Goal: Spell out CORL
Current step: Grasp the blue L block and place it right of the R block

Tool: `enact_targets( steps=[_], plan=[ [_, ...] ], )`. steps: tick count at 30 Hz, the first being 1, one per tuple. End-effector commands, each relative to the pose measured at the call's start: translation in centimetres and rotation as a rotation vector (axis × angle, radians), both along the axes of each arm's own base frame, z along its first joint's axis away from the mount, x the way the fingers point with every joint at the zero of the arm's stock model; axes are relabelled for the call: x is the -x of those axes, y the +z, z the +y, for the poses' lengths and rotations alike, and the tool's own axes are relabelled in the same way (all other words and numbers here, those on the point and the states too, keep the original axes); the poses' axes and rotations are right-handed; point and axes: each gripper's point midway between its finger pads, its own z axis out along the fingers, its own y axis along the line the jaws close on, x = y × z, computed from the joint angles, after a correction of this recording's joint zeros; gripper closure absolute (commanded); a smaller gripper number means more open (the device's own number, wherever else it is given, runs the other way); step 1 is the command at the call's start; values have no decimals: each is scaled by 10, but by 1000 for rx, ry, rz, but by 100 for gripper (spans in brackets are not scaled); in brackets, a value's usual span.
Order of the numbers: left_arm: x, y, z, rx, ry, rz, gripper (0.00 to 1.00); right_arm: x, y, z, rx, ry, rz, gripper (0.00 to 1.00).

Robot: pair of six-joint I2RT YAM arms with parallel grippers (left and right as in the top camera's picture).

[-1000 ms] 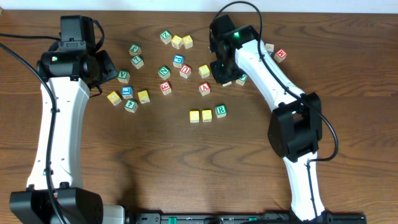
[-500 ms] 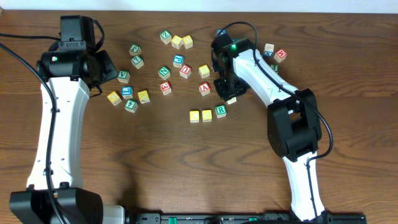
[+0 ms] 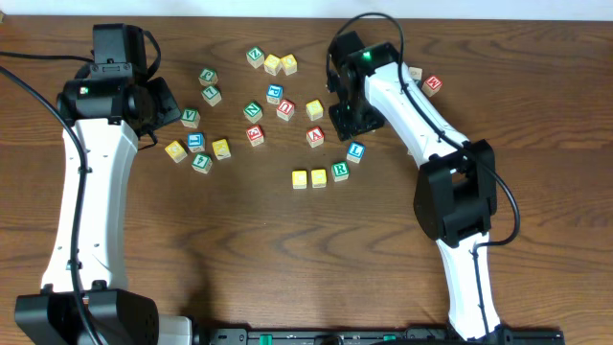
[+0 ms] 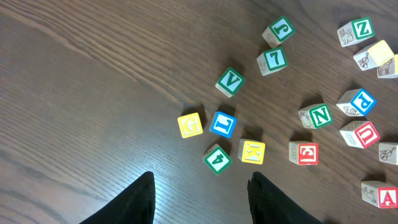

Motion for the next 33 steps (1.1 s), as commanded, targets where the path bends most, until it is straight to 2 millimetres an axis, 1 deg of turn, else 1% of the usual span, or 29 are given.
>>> enact_targets(
  steps=[1, 4, 6, 7, 9, 11, 15, 18, 20, 22, 26, 29, 33],
  plan=[
    [1, 3, 1, -1, 5, -8, 52, 1, 5, 6, -39, -77, 14, 55],
    [1, 3, -4, 27, -2, -10, 52, 2, 5, 5, -38, -133, 24, 60],
    [0, 1, -12, 67, -24, -11, 52, 2, 5, 5, -39, -218, 30, 67],
    [0, 0, -12, 72, -26, -7, 52, 1, 5, 3, -37, -246, 29, 70],
    [0, -3, -13, 74, -26, 6, 52, -1, 5, -1, -27, -322, 24, 73],
    [1, -8, -15, 84, -29, 21, 53, -2, 5, -4, -27, -346, 27, 75],
    [0, -24, -34, 101, -75, 65, 53, -1, -1, -10, 3, -368, 27, 82],
    [-2, -35, -50, 100, -117, 96, 53, 1, -12, -16, 34, -375, 27, 88],
    [-3, -39, -57, 99, -133, 107, 53, 2, -17, -18, 43, -373, 23, 89],
    [-4, -43, -64, 96, -150, 116, 53, 1, -27, -19, 46, -351, 16, 90],
    [-4, -44, -66, 96, -156, 120, 53, 0, -41, -19, 41, -345, 7, 91],
    [-4, -44, -66, 96, -156, 119, 53, -1, -46, -18, 35, -335, -1, 91],
    [-4, -44, -66, 96, -155, 120, 53, -2, -46, -15, 27, -292, -6, 91]
  ],
)
